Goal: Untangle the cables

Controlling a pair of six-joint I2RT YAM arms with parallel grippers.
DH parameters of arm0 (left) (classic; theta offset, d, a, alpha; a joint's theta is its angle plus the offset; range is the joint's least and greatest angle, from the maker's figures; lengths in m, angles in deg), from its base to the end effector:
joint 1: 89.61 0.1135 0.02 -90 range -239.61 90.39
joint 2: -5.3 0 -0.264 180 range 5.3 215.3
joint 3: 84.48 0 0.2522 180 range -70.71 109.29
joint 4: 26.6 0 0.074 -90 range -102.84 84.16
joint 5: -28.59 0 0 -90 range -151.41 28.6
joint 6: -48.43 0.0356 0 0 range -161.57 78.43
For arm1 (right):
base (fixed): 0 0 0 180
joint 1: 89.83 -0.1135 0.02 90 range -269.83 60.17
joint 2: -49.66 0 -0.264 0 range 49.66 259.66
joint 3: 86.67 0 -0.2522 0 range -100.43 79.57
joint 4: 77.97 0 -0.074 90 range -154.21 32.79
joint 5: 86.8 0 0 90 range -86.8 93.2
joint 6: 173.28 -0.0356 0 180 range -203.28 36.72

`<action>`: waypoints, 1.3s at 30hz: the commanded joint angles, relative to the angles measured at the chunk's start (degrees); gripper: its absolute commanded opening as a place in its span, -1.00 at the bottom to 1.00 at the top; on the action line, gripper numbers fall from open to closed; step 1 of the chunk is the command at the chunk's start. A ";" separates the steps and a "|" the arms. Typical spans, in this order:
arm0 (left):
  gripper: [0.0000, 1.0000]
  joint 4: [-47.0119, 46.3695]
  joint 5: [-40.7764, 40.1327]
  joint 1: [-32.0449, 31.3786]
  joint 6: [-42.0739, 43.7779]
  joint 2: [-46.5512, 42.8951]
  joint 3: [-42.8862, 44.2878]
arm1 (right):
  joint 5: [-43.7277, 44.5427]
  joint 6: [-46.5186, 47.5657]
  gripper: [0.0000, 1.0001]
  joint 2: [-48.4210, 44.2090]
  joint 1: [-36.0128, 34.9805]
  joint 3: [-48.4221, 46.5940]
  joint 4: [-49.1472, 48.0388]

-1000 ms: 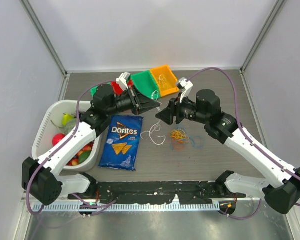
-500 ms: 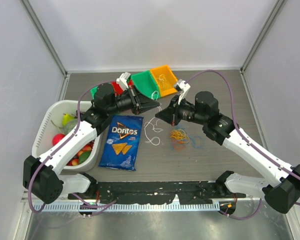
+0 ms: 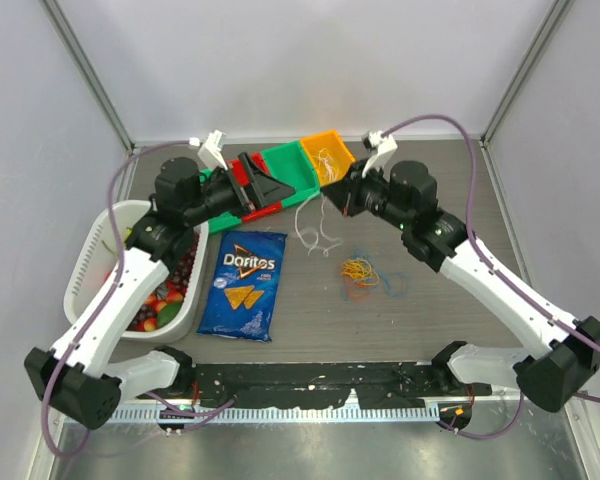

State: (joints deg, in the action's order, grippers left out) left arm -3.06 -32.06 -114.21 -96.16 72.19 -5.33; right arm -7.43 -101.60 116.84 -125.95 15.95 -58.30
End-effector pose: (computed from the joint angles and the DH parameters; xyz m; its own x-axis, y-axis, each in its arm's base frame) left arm 0.2344 -0.1265 0.3893 -0.7550 -0.4357 -0.4901 0.3185 0.4096 -0.8548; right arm 0.2169 0.1664 0.3836 -0.3545 0.1238 -0.9268 -0.6478 0.6823 0.3389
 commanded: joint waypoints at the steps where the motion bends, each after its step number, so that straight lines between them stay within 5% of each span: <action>1: 0.99 14.37 -15.95 0.17 21.69 -6.42 7.21 | 10.37 0.66 -0.99 6.97 4.55 -13.25 -1.08; 11: 0.99 16.95 -27.06 -0.97 36.74 -10.55 7.22 | 21.62 14.36 -0.99 28.51 10.54 -31.81 -9.77; 18: 0.99 10.62 -30.83 -3.17 39.73 -13.80 -1.83 | 22.93 10.61 -0.99 44.17 11.77 -44.75 -11.01; 22: 0.99 5.97 -34.35 -3.52 40.88 -14.51 -8.24 | 23.03 7.17 -0.99 44.36 11.16 -43.88 -12.94; 39: 0.99 7.18 -36.29 -5.37 42.02 -15.39 -8.87 | 29.88 12.18 -0.99 39.87 6.85 -44.76 -13.73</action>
State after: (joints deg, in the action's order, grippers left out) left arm 7.10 -67.27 -119.39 -54.81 58.09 -14.44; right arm 20.04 -89.43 159.74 -119.61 -28.03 -68.70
